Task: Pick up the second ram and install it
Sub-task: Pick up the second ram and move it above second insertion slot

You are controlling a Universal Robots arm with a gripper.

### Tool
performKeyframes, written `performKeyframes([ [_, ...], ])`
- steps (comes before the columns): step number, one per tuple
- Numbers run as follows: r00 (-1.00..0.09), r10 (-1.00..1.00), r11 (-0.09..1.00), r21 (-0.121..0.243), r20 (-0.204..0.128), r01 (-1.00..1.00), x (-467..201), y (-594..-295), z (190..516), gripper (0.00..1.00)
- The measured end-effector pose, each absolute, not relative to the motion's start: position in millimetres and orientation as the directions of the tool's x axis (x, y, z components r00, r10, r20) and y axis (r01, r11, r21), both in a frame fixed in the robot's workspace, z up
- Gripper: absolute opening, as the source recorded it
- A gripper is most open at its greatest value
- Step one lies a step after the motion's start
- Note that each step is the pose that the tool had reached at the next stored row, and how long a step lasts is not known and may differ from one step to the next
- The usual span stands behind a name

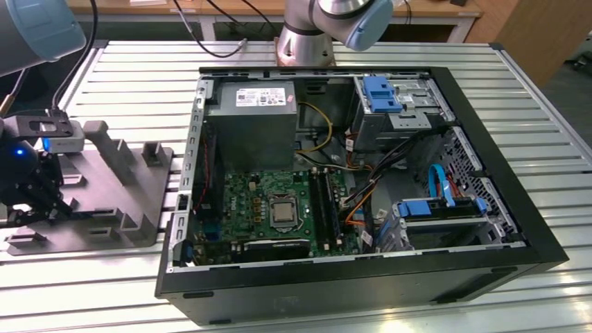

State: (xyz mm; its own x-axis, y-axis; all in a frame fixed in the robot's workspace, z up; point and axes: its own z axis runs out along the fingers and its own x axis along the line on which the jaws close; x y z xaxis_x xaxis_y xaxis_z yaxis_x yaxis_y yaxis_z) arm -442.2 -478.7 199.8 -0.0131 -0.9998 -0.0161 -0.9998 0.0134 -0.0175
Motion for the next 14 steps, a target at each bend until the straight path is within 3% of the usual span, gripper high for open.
performKeyframes([
  [1, -0.013, -1.0, 0.013, -0.017, -0.016, -1.0, -442.2, -478.6, 199.8, 0.13],
  [14, -0.013, -1.0, 0.013, -0.017, -0.016, -1.0, -442.3, -478.2, 200.6, 0.11],
])
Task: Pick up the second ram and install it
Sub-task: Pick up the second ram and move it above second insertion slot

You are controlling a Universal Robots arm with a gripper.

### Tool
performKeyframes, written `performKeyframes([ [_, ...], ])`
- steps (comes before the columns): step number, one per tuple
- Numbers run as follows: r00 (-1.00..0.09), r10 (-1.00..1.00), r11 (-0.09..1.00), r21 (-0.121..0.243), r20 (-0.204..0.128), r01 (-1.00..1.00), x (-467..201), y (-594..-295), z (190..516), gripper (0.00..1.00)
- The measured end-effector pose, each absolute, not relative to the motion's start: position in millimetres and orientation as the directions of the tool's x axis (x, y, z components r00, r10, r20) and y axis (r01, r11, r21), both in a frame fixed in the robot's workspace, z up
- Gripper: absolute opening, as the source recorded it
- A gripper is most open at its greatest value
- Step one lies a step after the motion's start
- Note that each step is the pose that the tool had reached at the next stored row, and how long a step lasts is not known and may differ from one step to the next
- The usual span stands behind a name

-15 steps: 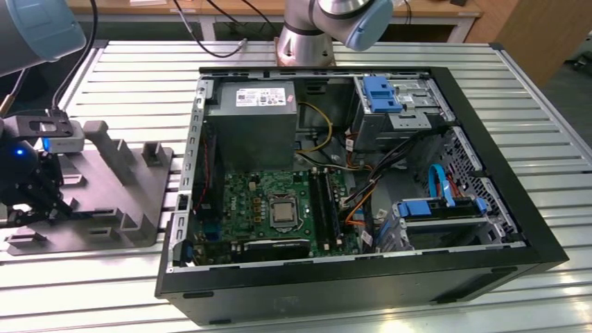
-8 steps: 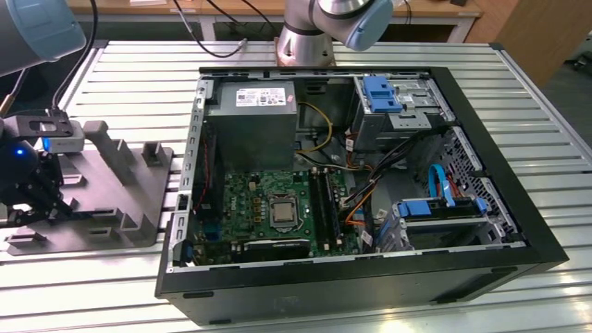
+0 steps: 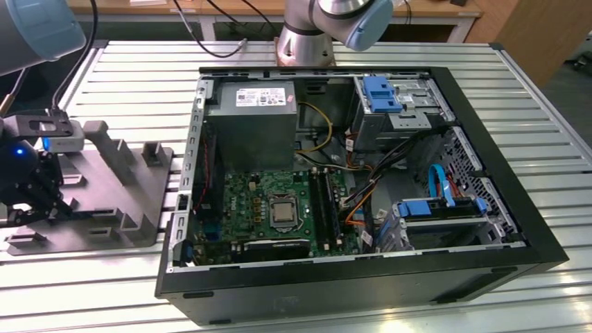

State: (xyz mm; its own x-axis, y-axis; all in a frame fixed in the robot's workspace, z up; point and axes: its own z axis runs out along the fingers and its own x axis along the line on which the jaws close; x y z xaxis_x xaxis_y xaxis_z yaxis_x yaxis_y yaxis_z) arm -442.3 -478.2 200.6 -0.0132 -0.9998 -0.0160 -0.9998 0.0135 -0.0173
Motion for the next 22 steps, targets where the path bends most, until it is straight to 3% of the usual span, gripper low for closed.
performKeyframes([
  [22, -0.013, -1.0, 0.014, -0.021, -0.028, -1.0, -442, -479, 226, 0.11],
])
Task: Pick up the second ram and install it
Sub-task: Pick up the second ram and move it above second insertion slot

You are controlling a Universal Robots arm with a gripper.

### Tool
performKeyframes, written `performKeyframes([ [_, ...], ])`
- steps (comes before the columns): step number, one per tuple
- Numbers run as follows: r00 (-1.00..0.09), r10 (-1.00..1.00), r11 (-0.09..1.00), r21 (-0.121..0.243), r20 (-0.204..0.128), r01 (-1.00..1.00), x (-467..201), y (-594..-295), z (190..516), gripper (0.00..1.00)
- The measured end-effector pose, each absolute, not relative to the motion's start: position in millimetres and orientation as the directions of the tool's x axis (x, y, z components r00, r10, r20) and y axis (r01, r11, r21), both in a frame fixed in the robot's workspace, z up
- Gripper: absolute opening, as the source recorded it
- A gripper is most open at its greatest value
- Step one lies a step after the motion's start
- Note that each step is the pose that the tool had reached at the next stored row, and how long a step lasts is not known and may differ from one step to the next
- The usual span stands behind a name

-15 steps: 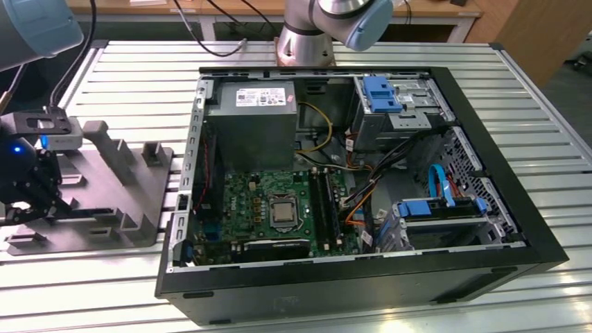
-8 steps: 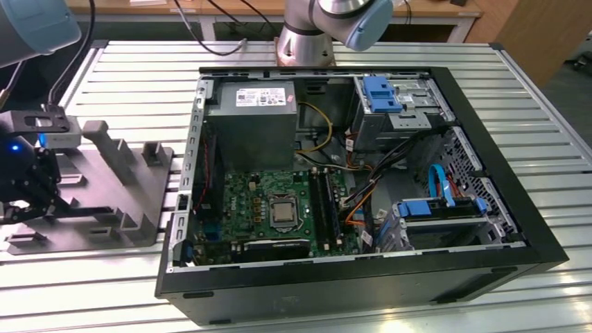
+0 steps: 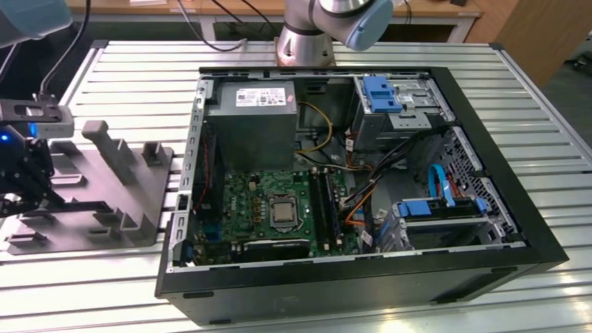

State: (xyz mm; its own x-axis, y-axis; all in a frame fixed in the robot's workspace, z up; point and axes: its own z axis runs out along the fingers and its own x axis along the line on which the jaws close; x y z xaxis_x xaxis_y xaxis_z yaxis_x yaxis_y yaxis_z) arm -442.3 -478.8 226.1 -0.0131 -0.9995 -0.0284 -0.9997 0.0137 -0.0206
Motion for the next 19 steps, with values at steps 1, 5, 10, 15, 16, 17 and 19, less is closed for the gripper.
performKeyframes([
  [1, -0.013, -1.0, 0.014, -0.02, -0.028, -1.0, -442, -479, 229, 0.11],
  [5, -0.013, -1.0, 0.014, -0.021, -0.028, -1.0, -442, -479, 241, 0.11],
  [10, -0.013, -1.0, 0.014, -0.021, -0.028, -1.0, -442, -479, 257, 0.11],
  [15, -0.013, -1.0, 0.014, -0.021, -0.028, -1.0, -442, -479, 284, 0.11],
  [16, -0.013, -1.0, 0.014, -0.02, -0.028, -1.0, -442, -479, 287, 0.11],
  [17, -0.013, -1.0, 0.014, -0.021, -0.028, -1.0, -442, -479, 291, 0.11],
  [19, -0.013, -1.0, 0.014, -0.021, -0.028, -1.0, -442, -479, 298, 0.11],
])
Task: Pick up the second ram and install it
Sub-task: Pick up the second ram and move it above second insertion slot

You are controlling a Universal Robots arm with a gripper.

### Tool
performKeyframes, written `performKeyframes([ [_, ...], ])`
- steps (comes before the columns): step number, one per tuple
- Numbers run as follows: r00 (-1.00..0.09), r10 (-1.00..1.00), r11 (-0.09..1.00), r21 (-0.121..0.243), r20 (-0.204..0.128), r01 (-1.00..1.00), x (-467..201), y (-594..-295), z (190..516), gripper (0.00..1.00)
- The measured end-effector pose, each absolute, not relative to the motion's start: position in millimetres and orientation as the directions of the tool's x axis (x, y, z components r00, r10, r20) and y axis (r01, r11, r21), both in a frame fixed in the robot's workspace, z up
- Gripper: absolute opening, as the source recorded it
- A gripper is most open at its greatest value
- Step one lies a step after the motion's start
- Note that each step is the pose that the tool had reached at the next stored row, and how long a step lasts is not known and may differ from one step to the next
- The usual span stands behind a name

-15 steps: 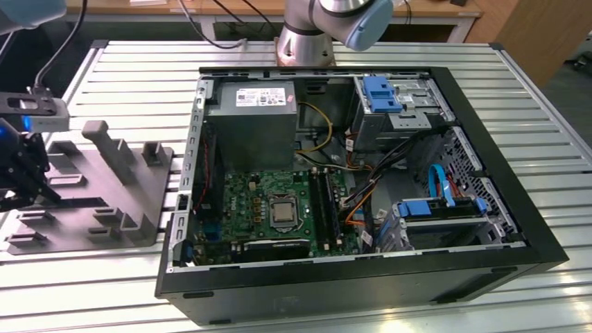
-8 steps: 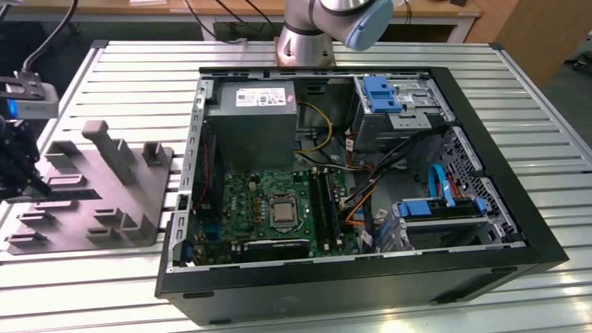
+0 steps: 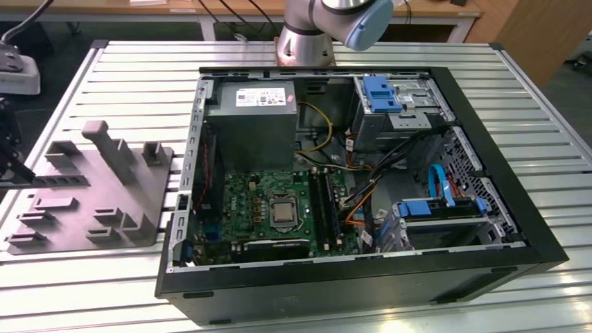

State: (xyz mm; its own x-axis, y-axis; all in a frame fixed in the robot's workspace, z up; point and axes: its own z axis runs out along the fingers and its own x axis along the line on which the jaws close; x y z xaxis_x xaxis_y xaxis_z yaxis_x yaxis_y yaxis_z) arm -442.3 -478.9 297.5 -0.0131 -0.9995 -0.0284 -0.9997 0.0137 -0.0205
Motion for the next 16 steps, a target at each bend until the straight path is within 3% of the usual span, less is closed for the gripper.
performKeyframes([
  [16, -0.013, -1.0, 0.014, -0.021, -0.028, -1.0, -442, -479, 344, 0.11],
])
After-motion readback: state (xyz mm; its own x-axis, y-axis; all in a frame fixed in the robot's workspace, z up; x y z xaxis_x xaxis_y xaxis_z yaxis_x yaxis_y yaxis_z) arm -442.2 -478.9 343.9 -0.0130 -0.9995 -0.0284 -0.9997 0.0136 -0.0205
